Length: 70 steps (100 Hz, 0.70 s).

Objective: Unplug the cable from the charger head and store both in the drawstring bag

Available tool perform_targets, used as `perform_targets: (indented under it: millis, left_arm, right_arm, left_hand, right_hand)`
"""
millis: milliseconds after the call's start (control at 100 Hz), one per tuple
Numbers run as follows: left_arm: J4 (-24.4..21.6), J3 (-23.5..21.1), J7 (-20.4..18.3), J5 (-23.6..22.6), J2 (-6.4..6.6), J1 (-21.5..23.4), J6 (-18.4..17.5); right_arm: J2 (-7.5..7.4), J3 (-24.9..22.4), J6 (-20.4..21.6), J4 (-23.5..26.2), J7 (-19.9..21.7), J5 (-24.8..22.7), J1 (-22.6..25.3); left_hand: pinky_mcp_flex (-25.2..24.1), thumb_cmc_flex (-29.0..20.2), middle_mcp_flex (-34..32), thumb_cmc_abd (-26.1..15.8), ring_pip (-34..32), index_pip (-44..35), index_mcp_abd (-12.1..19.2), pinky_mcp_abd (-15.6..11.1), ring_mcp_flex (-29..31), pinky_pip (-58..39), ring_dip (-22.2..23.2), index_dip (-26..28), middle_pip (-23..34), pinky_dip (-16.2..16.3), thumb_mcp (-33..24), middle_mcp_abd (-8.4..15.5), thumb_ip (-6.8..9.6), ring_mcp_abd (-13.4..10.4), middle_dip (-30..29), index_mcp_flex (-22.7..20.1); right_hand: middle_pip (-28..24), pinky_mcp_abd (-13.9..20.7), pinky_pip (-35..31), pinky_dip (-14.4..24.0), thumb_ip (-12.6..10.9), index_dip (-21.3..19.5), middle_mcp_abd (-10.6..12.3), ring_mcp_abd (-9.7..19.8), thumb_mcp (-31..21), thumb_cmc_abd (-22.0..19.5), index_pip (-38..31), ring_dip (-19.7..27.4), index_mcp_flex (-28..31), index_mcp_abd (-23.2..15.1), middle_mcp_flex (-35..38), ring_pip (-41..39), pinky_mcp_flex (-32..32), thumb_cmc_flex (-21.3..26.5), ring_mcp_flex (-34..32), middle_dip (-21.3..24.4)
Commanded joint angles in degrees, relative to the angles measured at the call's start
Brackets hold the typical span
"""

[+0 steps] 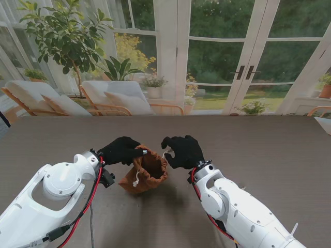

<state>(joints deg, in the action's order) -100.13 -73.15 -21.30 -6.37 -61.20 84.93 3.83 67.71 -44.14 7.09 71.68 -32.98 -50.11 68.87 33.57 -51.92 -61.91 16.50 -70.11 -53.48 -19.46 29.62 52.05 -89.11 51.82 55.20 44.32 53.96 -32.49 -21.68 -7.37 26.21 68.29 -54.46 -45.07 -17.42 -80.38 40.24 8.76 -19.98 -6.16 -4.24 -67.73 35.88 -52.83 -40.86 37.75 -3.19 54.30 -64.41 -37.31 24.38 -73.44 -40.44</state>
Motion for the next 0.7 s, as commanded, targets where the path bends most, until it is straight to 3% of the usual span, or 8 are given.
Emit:
perform_targets:
  millis: [0,60,130,260,400,520,690]
  left_arm:
    - [-0.46,-0.31,-0.97,0.07,-0.13,0.16,-0.09]
    - [-0.46,-0.36,-0.95,0.10,-0.14,0.22,-0.03]
    - [-0.49,-0.34,-0.84,0.15,-0.17,0.25,0.05]
    - [-0.58,-0.34,-0.66,0.19,-0.22,0.26,0.14]
    - [-0.78,-0.42,-0.44,0.12,-0.26,0.40,0.26]
    - [-1.02,-0.48,-0.23,0.04,-0.30,0.60,0.48]
    - [-1.20,-0.40,0.14,0.01,-0.38,0.72,0.74]
  right_arm:
    - [-0.04,0.22,1.01,0.09,1.01,-0.08,0.11]
    - [-0.01,0.32,1.54,-0.13,1.13,0.18,0.07]
    - [0.11,0.59,2.06,-0.55,0.88,0.40,-0.06]
    - [0.58,1.01,3.11,-1.36,-0.06,1.34,-0.06]
    - [1.26,1.43,2.79,-2.11,-2.27,1.98,0.11]
    - [2.10,2.19,0.11,-3.28,-7.37,1.10,-0.20]
    - [2.72,2.23,-4.75,-3.36,-11.37,-0.15,-0.26]
  left_hand:
    - [1.17,-0.60,-1.74,-1.75,-2.76,-2.14,0.24,-2.71,1.99,-2.04,1.17,0.86,1.35,0.65,-2.10,0.20,-2.17,0.58,0.97,0.62]
    - [1.17,-0.62,-1.71,-1.76,-2.76,-2.10,0.20,-2.71,1.99,-2.04,1.17,0.83,1.32,0.66,-2.05,0.16,-2.15,0.58,0.98,0.58]
    - [1.13,-0.60,-1.74,-1.79,-2.75,-2.08,0.29,-2.62,1.99,-2.03,1.16,0.80,1.29,0.69,-1.97,0.08,-2.12,0.59,0.98,0.54]
    - [1.16,-0.64,-1.76,-1.79,-2.74,-1.98,0.23,-2.60,1.96,-2.06,1.15,0.73,1.25,0.76,-1.89,0.10,-2.08,0.60,0.97,0.53]
    - [1.17,-0.65,-1.71,-1.88,-2.72,-1.92,0.21,-2.63,1.94,-2.07,1.15,0.69,1.21,0.80,-1.82,0.14,-2.04,0.61,0.97,0.52]
    - [1.19,-0.69,-1.73,-1.89,-2.66,-1.84,0.19,-2.58,1.92,-2.08,1.12,0.63,1.16,0.87,-1.72,0.09,-1.99,0.72,0.93,0.46]
    - [1.28,-0.72,-1.78,-1.94,-2.59,-1.73,0.13,-2.45,1.93,-2.11,1.08,0.55,1.14,0.94,-1.62,0.02,-1.88,0.91,0.89,0.35]
  right_hand:
    - [1.17,0.47,0.65,2.28,2.84,2.76,-1.06,0.37,-0.89,3.59,-3.31,-0.31,2.76,-1.97,0.12,0.38,-5.73,2.01,-1.47,0.65]
    - [1.15,0.51,0.71,2.32,3.80,4.09,-0.59,0.63,-0.98,5.37,-6.39,-0.42,5.29,-2.42,1.54,0.35,-5.87,2.76,-1.76,0.40]
    - [-0.02,0.63,0.57,2.33,4.14,3.37,0.18,1.21,-1.19,5.97,-9.06,-1.39,10.08,-3.84,4.33,-1.51,-6.48,3.34,-1.81,-0.82]
    - [-1.72,1.11,-0.37,2.50,4.51,0.69,1.57,2.13,-1.91,5.39,-11.89,-2.87,12.94,-4.26,8.85,-5.44,-8.18,4.04,-1.92,-4.11]
    - [-7.72,2.28,-2.57,2.57,3.03,-5.61,2.39,4.02,-5.04,5.05,-17.16,-4.76,10.79,-0.12,12.10,-12.11,-11.59,3.53,-2.06,-9.43]
    - [-10.68,3.52,-5.01,1.20,1.23,-6.58,2.50,6.77,-9.88,9.03,-21.08,-7.21,12.26,2.25,17.18,-19.15,-17.46,2.25,-2.08,-11.01]
    - [-10.04,4.94,-6.80,-1.41,-0.61,-8.36,3.25,10.69,-14.50,12.93,-21.74,-9.79,15.05,1.86,23.63,-24.18,-24.66,1.62,-2.19,-12.08]
